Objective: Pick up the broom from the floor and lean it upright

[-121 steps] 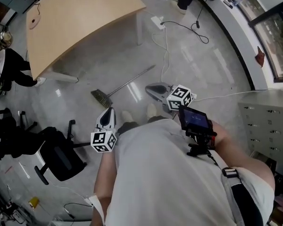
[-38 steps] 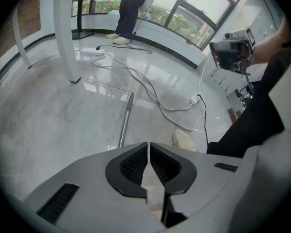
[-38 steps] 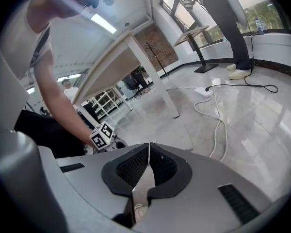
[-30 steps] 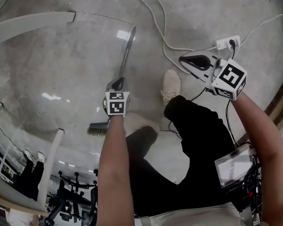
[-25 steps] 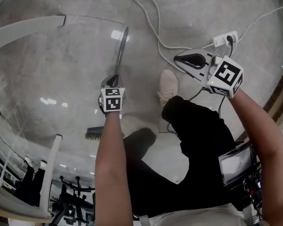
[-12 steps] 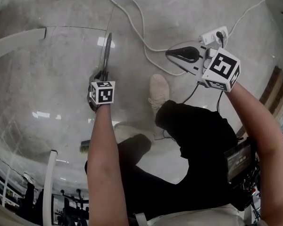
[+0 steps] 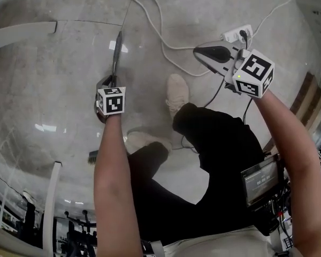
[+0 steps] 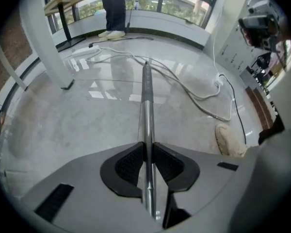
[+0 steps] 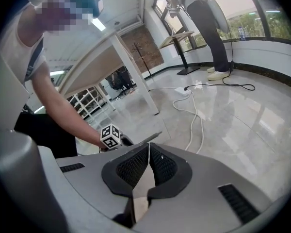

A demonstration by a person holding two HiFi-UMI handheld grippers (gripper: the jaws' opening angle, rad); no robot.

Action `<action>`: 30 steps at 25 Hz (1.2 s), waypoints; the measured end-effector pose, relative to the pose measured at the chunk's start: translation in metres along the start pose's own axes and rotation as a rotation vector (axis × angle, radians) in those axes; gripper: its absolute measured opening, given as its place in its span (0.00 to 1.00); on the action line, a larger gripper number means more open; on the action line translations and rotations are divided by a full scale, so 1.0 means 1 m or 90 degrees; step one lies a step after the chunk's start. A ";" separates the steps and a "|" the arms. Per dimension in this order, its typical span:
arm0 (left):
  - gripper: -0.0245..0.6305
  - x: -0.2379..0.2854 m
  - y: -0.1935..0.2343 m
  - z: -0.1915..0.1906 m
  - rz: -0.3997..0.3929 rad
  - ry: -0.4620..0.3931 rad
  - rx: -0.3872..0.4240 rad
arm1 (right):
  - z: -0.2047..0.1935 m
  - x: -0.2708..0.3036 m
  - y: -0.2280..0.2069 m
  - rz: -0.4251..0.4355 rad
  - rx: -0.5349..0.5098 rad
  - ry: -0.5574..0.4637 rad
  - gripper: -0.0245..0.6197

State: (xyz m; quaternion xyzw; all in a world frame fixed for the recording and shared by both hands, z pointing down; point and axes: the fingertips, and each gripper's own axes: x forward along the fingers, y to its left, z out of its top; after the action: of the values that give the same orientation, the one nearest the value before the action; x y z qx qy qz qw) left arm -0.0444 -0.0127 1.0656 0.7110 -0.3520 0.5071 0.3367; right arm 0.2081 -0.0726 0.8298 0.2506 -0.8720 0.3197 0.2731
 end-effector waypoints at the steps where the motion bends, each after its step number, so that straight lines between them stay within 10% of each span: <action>1: 0.15 -0.018 0.005 0.002 0.006 -0.015 -0.005 | 0.008 -0.002 0.008 0.001 0.000 -0.004 0.07; 13: 0.15 -0.266 0.052 -0.021 0.131 -0.196 -0.106 | 0.088 -0.038 0.164 0.119 -0.074 0.020 0.07; 30: 0.15 -0.498 0.089 -0.180 0.299 -0.289 -0.323 | 0.182 -0.054 0.334 0.214 -0.181 0.052 0.07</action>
State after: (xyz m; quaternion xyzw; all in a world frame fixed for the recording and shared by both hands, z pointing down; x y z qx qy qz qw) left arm -0.3253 0.1704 0.6461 0.5996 -0.6838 0.2977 0.2902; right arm -0.0147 0.0394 0.5378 0.0477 -0.9260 0.2441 0.2839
